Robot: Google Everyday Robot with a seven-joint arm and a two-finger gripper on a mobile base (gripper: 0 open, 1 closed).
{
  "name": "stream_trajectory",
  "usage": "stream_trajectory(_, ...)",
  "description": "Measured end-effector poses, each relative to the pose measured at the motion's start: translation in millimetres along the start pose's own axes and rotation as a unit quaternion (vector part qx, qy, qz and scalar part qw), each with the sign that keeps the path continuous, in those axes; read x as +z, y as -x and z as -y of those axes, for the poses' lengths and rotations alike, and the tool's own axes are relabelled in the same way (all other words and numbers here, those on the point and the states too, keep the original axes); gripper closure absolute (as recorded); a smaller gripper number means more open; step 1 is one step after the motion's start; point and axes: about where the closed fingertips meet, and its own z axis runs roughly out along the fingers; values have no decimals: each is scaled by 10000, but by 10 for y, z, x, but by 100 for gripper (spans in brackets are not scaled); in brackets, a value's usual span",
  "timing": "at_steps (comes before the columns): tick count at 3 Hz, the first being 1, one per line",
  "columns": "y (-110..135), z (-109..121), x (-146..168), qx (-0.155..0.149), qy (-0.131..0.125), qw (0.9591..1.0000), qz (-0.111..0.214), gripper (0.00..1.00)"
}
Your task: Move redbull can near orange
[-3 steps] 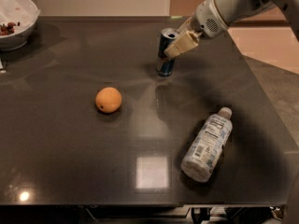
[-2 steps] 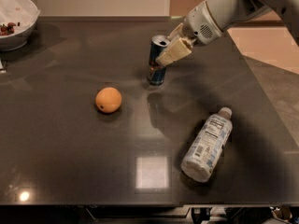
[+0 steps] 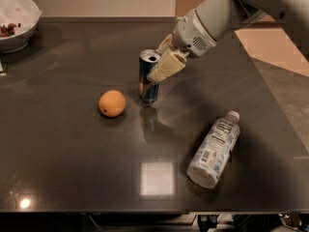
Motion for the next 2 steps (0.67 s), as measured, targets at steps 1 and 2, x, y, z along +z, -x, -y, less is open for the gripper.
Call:
stream_trajectory(1,11,-118,114,-139,205,9996,-111,59)
stream_trajectory(2,5,-195,214,-244,380,9988,-190,35)
